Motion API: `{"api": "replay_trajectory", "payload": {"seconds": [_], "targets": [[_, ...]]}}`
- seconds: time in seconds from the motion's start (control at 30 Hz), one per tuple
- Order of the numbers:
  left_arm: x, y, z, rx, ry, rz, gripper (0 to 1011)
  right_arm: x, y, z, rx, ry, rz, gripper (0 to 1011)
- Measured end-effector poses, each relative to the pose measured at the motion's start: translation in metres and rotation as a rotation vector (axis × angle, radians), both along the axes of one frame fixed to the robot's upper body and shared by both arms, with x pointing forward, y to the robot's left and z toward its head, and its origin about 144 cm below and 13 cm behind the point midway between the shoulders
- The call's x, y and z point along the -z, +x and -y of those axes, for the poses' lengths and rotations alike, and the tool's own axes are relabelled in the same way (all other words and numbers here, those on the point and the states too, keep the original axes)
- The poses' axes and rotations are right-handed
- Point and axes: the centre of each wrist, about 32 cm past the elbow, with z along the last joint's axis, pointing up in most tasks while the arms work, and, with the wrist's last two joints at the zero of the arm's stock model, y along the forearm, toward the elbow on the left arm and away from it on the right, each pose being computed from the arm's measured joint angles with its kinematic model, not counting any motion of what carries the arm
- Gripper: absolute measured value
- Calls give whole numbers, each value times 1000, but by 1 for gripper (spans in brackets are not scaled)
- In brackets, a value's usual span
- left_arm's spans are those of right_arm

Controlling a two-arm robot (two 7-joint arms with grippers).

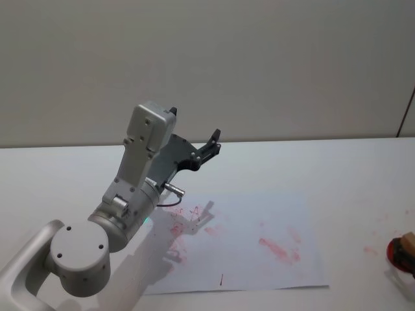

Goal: Use the one hand to pick up the stamp and affix it onto the A4 paper.

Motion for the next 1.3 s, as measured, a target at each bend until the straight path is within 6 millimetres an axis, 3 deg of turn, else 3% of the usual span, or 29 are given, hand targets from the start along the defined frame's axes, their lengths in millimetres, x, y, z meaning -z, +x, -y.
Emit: {"api": "replay_trajectory", "payload": {"seconds": [0.57, 0.9, 1.3], "targets": [[0, 0, 0, 0, 0, 0, 1001, 11, 14, -4, -13, 6, -59, 976], [0, 0, 0, 0, 0, 0, 1001, 14, 16, -6, -15, 8, -71, 740], [0, 0, 0, 0, 0, 0, 1001, 15, 18, -6, -15, 9, -77, 331]]}}
